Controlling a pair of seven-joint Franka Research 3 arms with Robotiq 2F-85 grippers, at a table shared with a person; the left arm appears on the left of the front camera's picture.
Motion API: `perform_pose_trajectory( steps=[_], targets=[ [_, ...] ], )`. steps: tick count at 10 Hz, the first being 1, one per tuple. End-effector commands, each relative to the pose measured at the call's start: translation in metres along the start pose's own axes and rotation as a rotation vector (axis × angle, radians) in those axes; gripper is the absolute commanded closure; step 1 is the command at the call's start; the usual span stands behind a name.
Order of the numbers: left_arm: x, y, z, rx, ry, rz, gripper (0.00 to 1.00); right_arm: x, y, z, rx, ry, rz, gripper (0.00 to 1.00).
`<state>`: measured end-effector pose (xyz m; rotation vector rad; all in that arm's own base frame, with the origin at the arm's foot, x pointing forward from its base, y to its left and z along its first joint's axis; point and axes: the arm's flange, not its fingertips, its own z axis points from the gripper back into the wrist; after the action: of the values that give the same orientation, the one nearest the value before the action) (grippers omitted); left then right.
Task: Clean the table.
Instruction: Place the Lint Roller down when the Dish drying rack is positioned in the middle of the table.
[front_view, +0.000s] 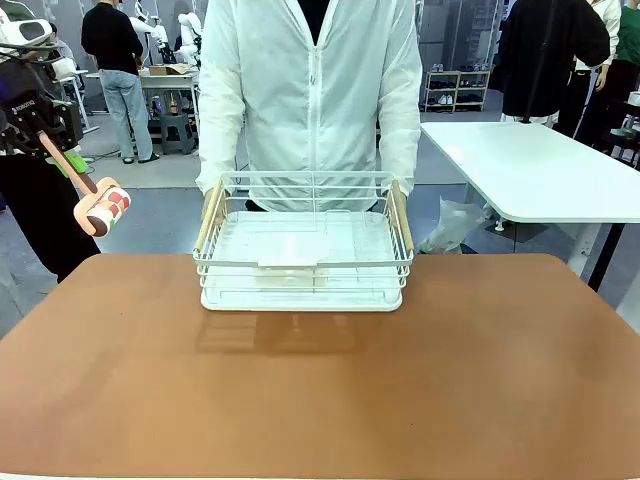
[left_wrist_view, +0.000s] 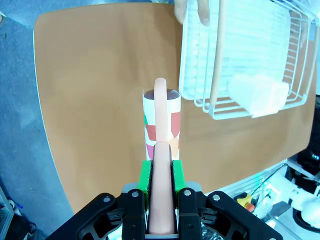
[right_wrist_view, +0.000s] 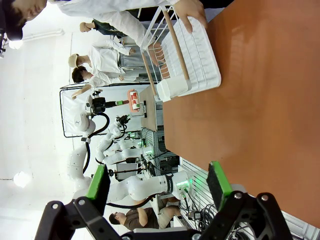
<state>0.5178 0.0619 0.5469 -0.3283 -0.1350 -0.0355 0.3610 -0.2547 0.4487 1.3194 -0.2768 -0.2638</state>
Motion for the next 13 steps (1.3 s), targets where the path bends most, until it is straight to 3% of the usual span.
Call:
perform_pose_trajectory(
  steps=[1, 13],
  targets=[
    [0.0, 0.0013, 0.0038, 0.009, -0.002, -0.007, 0.79, -0.0021, 0.0009, 0.0007, 0.002, 0.002, 0.001, 0.0],
    [0.0, 0.0013, 0.0038, 0.009, -0.002, -0.007, 0.79, -0.0021, 0.0009, 0.0007, 0.002, 0.002, 0.001, 0.0]
  ],
)
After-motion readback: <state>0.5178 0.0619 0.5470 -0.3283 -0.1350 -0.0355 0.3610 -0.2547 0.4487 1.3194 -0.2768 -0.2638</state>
